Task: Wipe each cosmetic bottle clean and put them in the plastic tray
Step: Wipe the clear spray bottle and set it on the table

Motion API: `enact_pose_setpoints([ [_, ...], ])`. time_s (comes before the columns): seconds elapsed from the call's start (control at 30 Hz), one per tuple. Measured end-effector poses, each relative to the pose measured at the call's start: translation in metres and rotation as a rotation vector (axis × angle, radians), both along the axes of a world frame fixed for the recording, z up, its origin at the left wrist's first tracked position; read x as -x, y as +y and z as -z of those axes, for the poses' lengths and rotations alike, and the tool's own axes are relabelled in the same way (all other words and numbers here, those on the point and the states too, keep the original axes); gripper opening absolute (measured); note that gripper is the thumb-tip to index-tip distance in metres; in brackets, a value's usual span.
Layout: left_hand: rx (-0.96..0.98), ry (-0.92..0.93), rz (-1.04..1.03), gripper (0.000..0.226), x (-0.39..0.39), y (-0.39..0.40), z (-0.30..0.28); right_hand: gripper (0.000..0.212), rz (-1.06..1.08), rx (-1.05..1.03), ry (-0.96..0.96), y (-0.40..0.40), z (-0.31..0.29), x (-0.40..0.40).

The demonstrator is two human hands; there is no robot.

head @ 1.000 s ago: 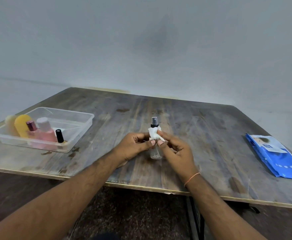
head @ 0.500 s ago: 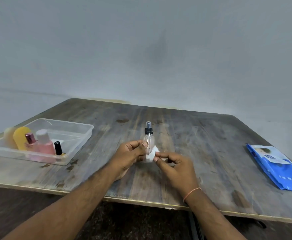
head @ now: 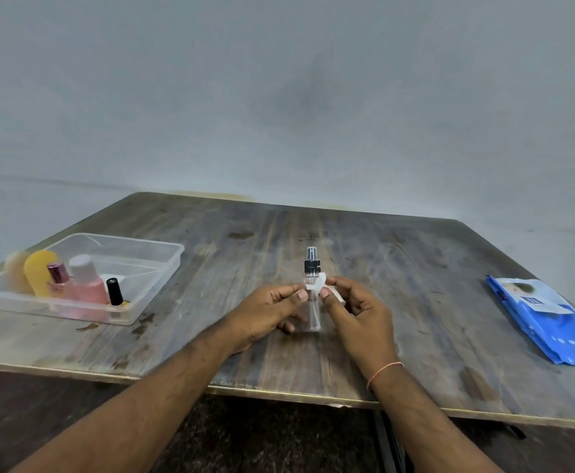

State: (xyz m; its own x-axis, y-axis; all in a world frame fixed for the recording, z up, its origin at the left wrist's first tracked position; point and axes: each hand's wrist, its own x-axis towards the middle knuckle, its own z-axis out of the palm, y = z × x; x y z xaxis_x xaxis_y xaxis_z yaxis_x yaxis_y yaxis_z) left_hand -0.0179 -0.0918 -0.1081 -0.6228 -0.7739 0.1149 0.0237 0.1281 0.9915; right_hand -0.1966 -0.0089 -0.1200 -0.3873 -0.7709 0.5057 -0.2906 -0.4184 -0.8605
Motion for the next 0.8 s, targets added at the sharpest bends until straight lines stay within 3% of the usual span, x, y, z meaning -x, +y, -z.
enact_pose_setpoints([
  [0.13,-0.021,0.014,-0.013,0.023,0.001,0.003,-0.002,0.024,-0.045,-0.001,-0.027,0.0,0.0,-0.002],
  [0.23,-0.05,0.088,0.015,0.039,-0.003,0.001,-0.001,0.024,-0.068,-0.021,0.011,0.001,0.0,-0.003],
  [0.5,-0.182,0.331,-0.16,0.056,-0.003,-0.011,0.002,0.019,-0.112,-0.115,0.283,0.007,0.0,-0.007],
  [0.8,-0.112,0.192,-0.081,0.028,-0.002,-0.008,0.005,0.021,-0.009,-0.042,0.115,0.008,-0.005,-0.007],
])
